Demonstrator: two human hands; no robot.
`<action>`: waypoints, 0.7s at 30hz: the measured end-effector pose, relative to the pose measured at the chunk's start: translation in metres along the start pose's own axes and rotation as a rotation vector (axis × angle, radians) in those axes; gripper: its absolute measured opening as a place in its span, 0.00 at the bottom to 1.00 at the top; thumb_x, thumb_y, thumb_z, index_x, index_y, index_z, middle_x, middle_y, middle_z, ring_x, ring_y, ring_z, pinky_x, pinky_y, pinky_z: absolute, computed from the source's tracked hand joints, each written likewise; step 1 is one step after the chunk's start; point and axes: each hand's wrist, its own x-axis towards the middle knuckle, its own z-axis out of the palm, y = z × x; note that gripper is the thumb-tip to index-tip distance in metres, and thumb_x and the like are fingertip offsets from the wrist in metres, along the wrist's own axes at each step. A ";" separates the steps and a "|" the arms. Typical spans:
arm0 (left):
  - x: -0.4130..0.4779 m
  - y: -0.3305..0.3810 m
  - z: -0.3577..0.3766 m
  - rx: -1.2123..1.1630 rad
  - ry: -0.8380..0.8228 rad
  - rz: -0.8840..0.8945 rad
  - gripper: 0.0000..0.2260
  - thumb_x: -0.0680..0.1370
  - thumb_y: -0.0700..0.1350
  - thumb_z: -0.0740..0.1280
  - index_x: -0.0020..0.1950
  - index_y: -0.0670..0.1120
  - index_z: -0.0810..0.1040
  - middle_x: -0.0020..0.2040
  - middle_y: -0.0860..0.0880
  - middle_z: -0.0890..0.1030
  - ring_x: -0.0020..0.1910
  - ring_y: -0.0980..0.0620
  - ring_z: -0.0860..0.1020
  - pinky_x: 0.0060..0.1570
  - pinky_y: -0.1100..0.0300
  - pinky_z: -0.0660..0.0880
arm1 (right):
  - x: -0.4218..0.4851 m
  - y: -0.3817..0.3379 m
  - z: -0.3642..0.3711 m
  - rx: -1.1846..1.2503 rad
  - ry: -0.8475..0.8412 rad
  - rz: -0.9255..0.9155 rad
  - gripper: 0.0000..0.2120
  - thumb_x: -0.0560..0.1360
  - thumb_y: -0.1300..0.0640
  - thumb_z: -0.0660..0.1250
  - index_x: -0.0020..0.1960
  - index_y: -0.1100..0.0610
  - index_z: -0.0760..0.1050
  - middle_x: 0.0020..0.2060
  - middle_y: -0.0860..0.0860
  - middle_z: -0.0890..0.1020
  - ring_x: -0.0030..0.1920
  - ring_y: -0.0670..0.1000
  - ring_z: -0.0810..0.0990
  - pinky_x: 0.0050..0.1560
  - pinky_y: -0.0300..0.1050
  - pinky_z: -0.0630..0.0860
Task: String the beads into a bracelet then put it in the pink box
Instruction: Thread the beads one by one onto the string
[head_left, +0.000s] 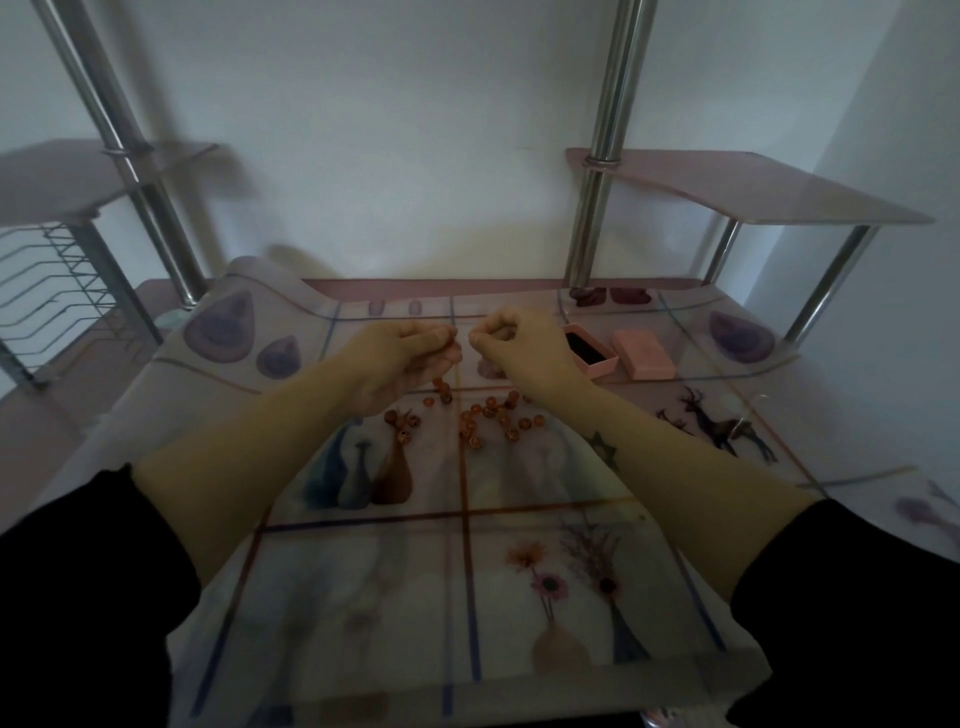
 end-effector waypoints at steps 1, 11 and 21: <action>0.000 0.000 0.000 -0.062 -0.015 -0.017 0.06 0.79 0.37 0.64 0.52 0.39 0.80 0.42 0.44 0.85 0.40 0.53 0.84 0.37 0.65 0.79 | 0.000 -0.001 0.000 0.002 0.008 -0.010 0.02 0.76 0.59 0.69 0.44 0.57 0.78 0.36 0.53 0.81 0.38 0.57 0.84 0.38 0.48 0.82; -0.005 0.001 -0.001 -0.310 -0.082 -0.141 0.08 0.80 0.39 0.64 0.56 0.38 0.79 0.44 0.42 0.85 0.42 0.52 0.85 0.35 0.64 0.80 | -0.004 -0.005 0.004 -0.004 0.089 -0.094 0.03 0.75 0.56 0.70 0.43 0.53 0.78 0.30 0.48 0.78 0.33 0.52 0.80 0.38 0.54 0.81; -0.009 0.001 -0.003 -0.399 -0.149 -0.147 0.10 0.71 0.38 0.69 0.52 0.38 0.80 0.46 0.41 0.85 0.43 0.51 0.85 0.37 0.62 0.81 | -0.009 -0.011 0.006 0.035 0.081 -0.114 0.04 0.75 0.59 0.69 0.42 0.53 0.76 0.36 0.46 0.78 0.41 0.52 0.80 0.45 0.55 0.81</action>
